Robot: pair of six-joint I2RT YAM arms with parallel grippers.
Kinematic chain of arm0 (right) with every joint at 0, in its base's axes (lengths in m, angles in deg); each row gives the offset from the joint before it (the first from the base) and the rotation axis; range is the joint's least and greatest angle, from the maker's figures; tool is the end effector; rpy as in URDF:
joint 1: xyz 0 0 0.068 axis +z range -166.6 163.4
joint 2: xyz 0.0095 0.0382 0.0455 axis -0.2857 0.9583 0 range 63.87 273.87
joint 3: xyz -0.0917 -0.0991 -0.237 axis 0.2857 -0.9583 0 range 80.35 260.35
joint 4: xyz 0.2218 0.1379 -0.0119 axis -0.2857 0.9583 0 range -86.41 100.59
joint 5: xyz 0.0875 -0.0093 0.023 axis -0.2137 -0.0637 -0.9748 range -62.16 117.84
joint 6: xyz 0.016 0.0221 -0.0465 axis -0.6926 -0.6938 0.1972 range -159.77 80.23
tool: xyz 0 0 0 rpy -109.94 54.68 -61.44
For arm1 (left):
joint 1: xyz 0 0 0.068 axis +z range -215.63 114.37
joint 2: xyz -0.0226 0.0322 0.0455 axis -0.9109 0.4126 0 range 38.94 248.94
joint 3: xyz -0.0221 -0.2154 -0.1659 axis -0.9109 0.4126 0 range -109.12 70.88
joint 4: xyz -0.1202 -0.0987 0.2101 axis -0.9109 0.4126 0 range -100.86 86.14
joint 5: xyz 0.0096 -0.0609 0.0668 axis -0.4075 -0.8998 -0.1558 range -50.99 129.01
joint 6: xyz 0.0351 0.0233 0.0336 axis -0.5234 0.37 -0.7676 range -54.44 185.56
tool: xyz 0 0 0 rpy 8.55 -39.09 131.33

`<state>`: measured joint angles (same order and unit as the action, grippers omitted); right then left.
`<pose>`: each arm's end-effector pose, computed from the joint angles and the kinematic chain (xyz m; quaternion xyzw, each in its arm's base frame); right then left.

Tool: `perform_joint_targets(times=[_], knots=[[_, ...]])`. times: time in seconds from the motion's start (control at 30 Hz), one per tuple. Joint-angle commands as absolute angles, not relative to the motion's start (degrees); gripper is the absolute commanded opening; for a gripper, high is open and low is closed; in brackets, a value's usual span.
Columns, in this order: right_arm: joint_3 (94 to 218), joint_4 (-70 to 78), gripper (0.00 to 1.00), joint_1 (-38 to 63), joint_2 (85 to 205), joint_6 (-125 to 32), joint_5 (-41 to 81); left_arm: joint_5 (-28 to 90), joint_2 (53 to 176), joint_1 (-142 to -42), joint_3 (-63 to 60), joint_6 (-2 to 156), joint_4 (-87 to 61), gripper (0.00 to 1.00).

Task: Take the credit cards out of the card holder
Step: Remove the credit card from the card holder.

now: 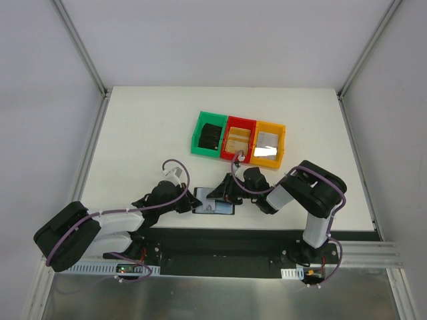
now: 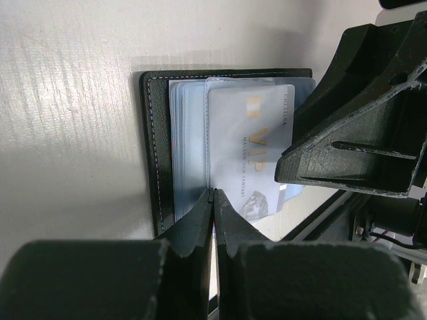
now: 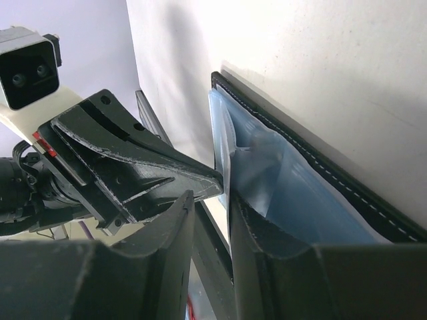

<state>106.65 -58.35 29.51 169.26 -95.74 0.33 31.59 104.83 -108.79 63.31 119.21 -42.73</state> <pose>0.1935 0.2249 0.1077 -0.0735 0.7908 0.5688 0.2139 0.1353 -0.1331 0.1288 -0.0437 0.8479 -0.4295 0.3078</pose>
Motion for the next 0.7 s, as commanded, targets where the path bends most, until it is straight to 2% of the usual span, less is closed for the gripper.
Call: perform_joint_targets(times=[0.0, 0.23, 0.67], knots=[[108.04, -63.83, 0.28, 29.98, 168.56, -96.63, -0.9, 31.36, 105.74, -109.67, 64.46, 118.99, -38.1, 0.0], [106.72, -63.83, 0.24, 28.93, 166.8, -96.37, -1.95, 32.68, 105.56, -109.58, 65.26, 120.58, -37.66, 0.0], [105.4, -63.91, 0.24, 28.66, 166.09, -96.11, -2.66, 34.0, 104.59, -109.58, 65.69, 121.55, -36.7, 0.0]])
